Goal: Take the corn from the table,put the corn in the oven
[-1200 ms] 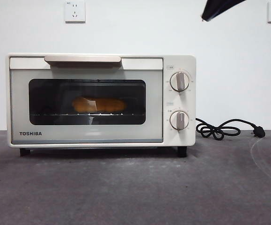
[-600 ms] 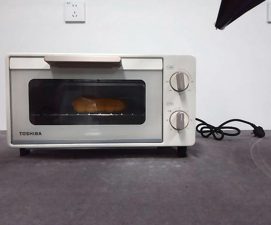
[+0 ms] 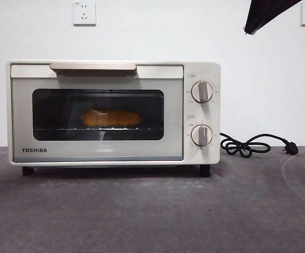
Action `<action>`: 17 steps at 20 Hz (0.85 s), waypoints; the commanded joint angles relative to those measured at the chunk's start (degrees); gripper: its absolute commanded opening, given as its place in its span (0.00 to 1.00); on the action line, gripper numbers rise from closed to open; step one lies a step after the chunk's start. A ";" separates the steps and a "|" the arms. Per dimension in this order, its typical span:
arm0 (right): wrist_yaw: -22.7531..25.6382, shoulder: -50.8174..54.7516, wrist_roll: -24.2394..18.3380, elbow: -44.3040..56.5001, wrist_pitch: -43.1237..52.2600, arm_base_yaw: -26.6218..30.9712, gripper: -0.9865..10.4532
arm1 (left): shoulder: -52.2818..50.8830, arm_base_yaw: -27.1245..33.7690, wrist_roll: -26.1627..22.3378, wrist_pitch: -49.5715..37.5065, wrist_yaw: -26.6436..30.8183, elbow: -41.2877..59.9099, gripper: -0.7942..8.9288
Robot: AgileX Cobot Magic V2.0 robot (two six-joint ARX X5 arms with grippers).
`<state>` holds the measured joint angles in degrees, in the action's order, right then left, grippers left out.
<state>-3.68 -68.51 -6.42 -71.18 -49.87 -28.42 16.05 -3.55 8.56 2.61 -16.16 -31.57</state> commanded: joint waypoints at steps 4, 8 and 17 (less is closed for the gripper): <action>0.72 -0.33 0.35 -0.02 0.24 0.00 0.08 | -9.60 -0.13 -12.33 -3.26 0.92 17.94 0.08; 0.72 -0.33 0.35 -0.02 0.24 0.00 0.08 | -13.55 -0.15 -12.44 -1.97 4.70 25.38 0.08; 0.72 -0.33 0.35 -0.02 0.28 0.00 0.08 | -15.69 -0.66 -11.65 6.97 7.54 30.97 0.08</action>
<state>-2.96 -68.51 -6.42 -71.18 -49.84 -28.42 0.51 -3.99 -2.81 10.04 -8.86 -1.06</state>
